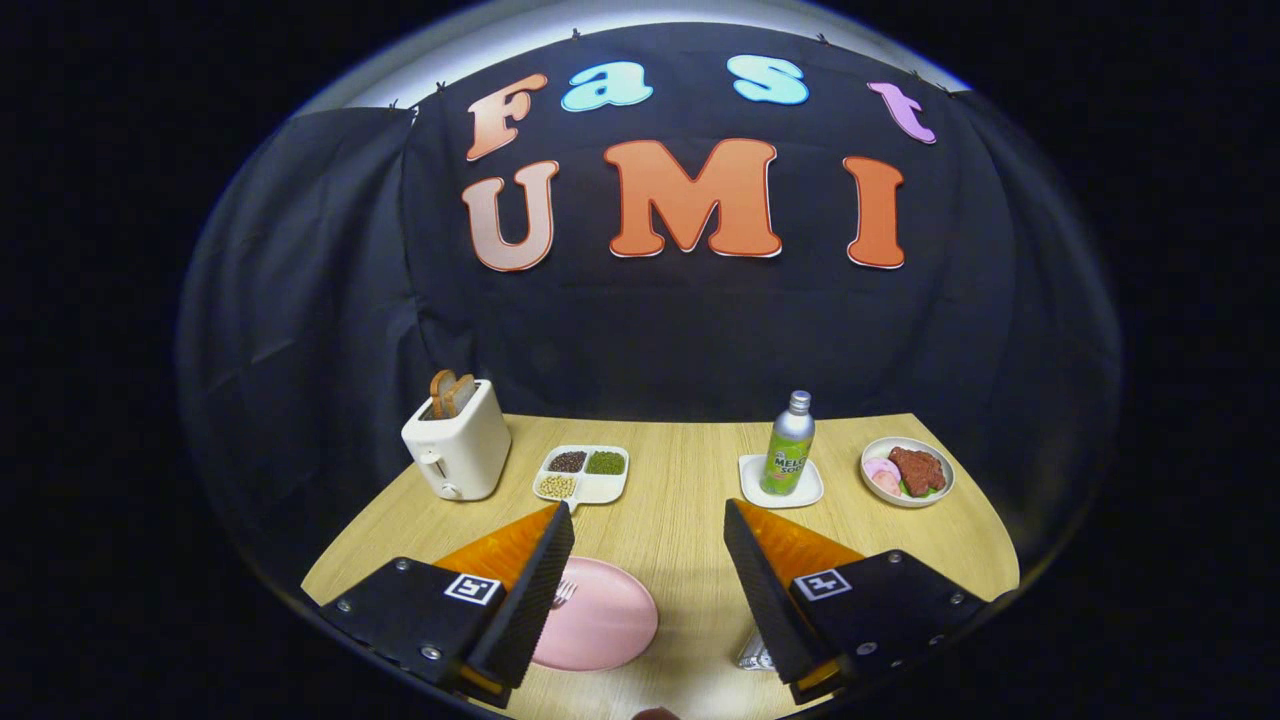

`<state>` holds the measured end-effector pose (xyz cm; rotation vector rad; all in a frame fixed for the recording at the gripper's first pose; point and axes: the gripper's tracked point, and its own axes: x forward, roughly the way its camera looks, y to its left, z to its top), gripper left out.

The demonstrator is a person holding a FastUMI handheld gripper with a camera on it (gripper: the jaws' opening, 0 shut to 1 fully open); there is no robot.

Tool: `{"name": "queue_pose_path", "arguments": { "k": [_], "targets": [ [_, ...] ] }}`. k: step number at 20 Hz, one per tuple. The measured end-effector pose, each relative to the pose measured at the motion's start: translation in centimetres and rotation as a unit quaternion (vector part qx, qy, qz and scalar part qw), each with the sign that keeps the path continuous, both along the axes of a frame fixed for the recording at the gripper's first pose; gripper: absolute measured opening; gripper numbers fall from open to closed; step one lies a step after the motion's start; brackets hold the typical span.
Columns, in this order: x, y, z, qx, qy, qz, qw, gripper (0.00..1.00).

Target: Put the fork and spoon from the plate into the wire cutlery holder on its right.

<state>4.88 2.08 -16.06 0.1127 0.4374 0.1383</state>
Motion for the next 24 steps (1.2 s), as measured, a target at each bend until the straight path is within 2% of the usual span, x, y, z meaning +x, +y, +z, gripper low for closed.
{"name": "queue_pose_path", "arguments": {
  "k": [4,7,15,20,24],
  "targets": [
    [0.3,3.1,2.0,0.015,-0.057,0.009,0.998,0.92],
    [-0.1,5.5,2.6,0.026,-0.077,0.027,0.996,0.92],
    [-0.4,12.4,1.1,0.035,-0.066,0.068,0.995,0.92],
    [-0.4,14.8,-2.7,0.009,-0.011,0.075,0.997,0.92],
    [-1.1,15.1,-8.2,-0.008,0.096,0.068,0.993,0.93]
  ]
}}
